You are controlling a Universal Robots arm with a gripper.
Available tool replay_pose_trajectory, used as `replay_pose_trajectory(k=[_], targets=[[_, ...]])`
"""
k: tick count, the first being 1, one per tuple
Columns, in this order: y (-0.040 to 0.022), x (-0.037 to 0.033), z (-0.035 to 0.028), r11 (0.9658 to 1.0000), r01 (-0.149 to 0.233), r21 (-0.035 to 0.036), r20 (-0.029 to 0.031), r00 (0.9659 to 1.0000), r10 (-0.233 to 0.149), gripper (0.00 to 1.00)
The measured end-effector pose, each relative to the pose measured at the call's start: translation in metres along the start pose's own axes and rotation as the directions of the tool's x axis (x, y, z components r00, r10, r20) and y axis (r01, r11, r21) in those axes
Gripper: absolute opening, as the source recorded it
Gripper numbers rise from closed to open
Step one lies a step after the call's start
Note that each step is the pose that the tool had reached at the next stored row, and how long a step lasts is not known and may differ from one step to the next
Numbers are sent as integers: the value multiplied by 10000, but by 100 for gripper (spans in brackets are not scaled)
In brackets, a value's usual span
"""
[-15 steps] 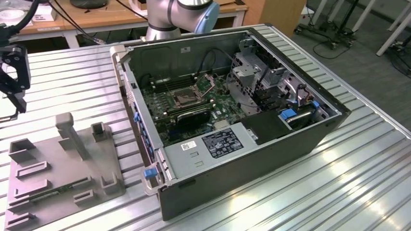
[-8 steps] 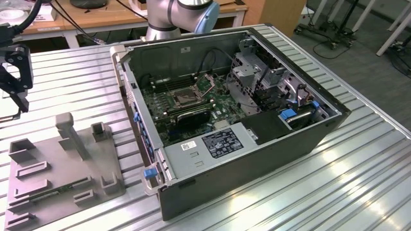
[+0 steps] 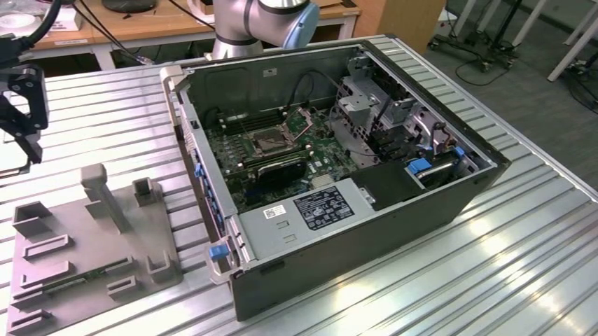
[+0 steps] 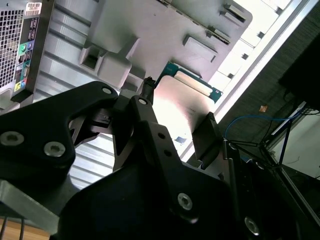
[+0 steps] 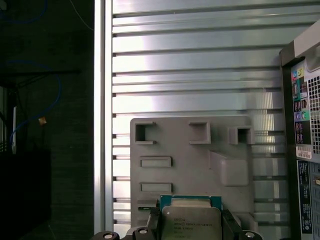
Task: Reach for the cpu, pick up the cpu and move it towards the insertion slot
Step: 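Pick up the cpu and move it towards the insertion slot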
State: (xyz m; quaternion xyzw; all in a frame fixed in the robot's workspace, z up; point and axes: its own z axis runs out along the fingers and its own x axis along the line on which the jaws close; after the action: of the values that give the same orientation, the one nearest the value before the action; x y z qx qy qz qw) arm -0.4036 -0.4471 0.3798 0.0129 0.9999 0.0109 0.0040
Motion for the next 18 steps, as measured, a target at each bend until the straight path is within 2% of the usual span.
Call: replay_pose_trajectory(k=[18], targets=[[1,-54,1,10000,-1,-1,1,10000,1,55]])
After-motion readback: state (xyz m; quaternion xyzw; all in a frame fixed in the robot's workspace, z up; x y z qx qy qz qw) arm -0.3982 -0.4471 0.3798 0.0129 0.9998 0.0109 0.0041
